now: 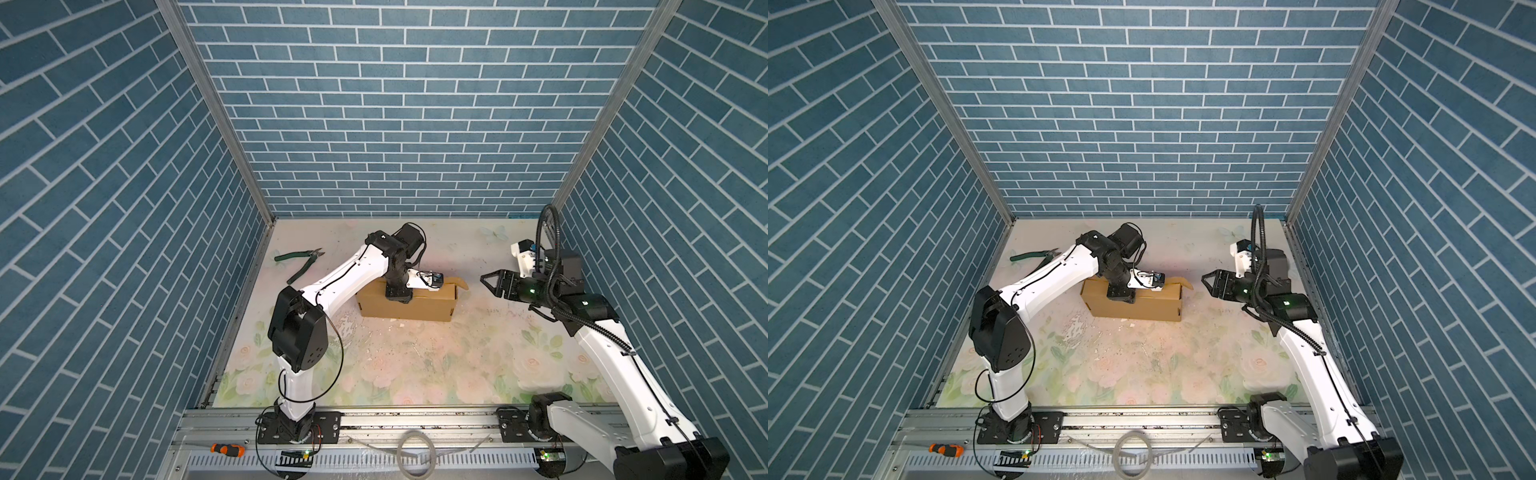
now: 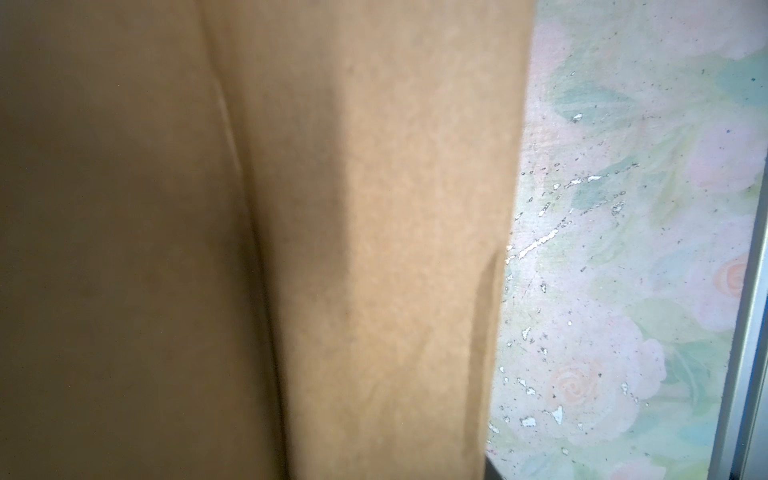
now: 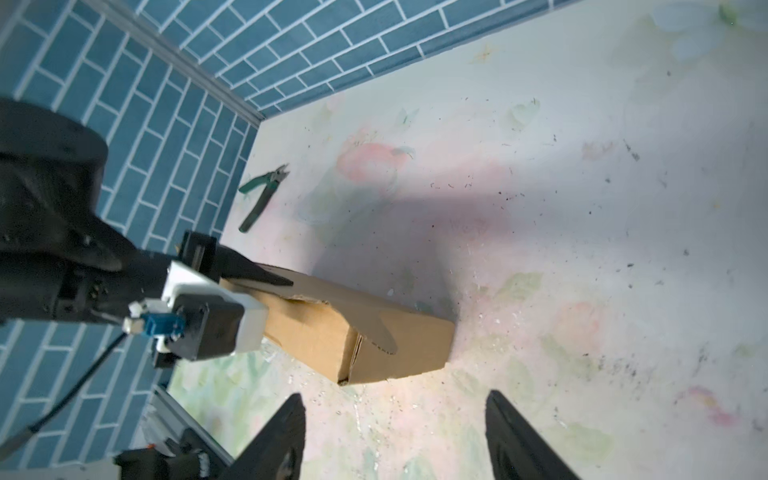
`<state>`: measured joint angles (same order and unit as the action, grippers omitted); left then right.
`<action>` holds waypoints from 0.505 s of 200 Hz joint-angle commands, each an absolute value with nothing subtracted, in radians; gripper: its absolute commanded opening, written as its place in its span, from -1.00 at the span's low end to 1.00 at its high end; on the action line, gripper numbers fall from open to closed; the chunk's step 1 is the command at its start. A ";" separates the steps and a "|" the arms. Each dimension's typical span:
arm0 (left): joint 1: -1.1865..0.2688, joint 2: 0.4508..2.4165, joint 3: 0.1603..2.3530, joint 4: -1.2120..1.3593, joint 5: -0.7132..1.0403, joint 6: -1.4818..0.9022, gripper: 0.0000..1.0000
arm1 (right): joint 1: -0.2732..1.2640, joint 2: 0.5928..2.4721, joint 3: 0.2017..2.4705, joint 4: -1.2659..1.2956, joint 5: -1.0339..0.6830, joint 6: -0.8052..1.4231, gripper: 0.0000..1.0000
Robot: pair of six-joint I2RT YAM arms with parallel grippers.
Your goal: Fold the paper box
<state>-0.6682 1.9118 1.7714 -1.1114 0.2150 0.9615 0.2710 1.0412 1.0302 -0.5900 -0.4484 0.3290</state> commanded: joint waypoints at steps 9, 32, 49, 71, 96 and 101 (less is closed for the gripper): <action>-0.641 1.950 1.804 -1.145 0.297 0.986 -0.35 | 0.361 1.149 1.178 -0.758 -0.339 0.062 0.24; -0.637 1.963 1.816 -1.150 0.310 0.985 -0.36 | 0.403 1.222 1.241 -0.800 -0.327 0.029 0.16; -0.635 1.968 1.819 -1.147 0.317 0.983 -0.36 | 0.427 1.269 1.274 -0.800 -0.305 0.029 0.11; -0.635 1.976 1.825 -1.144 0.317 0.985 -0.36 | 0.439 1.335 1.321 -0.803 -0.270 0.025 0.03; -0.632 1.988 1.836 -1.146 0.319 0.985 -0.36 | 0.442 1.403 1.375 -0.826 -0.265 0.007 -0.06; -0.632 1.989 1.838 -1.144 0.319 0.985 -0.36 | 0.441 1.413 1.384 -0.828 -0.268 0.005 -0.08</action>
